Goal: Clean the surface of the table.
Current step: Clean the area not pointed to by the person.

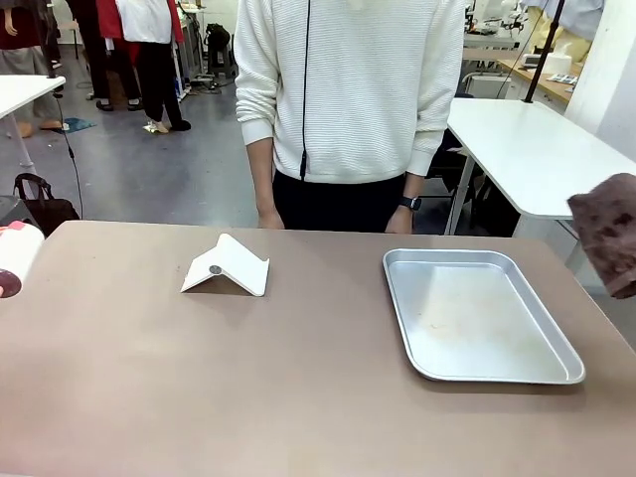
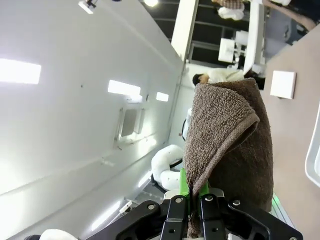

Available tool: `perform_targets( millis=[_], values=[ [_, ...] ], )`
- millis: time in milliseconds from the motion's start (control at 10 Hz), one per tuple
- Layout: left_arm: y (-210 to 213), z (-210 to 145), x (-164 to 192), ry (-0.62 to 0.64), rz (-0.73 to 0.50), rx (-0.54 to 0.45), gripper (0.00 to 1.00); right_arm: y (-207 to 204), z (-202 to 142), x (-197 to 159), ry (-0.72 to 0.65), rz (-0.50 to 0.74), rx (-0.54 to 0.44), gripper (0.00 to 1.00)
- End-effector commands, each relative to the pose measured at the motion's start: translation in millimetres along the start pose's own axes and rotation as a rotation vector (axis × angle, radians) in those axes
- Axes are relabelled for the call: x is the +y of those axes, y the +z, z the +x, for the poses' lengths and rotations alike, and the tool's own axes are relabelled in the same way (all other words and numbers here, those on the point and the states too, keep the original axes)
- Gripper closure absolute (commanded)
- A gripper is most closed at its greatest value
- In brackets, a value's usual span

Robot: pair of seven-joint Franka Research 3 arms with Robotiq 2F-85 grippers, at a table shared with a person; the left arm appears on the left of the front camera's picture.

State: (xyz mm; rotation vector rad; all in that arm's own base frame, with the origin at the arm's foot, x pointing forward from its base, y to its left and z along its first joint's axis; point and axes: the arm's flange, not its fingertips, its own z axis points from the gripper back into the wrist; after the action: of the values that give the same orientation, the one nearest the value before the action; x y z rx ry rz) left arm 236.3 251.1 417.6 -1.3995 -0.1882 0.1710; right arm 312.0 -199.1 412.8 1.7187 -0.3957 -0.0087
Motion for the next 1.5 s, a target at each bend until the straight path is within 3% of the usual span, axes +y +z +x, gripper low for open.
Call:
perform_targets(
  millis=[0,500,600,1100,1400],
  values=[
    [-0.6,1.0,-4.4,0.011,-0.011,-0.011,0.78,5.5,-7.2,-11.5,0.013,0.019,0.011,0.93],
    [-0.6,1.0,-4.4,0.011,-0.011,-0.011,0.78,10.5,-4.5,-8.5,-0.017,0.004,-0.022,0.93],
    [-0.6,1.0,-4.4,0.011,-0.011,-0.011,0.78,-2.3,-1.6,-10.4,0.004,-0.054,-0.028,0.93],
    [-0.6,1.0,-4.4,0.011,-0.011,-0.011,0.78,-113.6,32.1,-49.6,0.128,-0.674,0.036,0.93],
    [-0.6,1.0,-4.4,0.011,-0.011,-0.011,0.78,-142.9,45.9,-79.3,0.185,-0.877,0.13,0.93]
  ],
)
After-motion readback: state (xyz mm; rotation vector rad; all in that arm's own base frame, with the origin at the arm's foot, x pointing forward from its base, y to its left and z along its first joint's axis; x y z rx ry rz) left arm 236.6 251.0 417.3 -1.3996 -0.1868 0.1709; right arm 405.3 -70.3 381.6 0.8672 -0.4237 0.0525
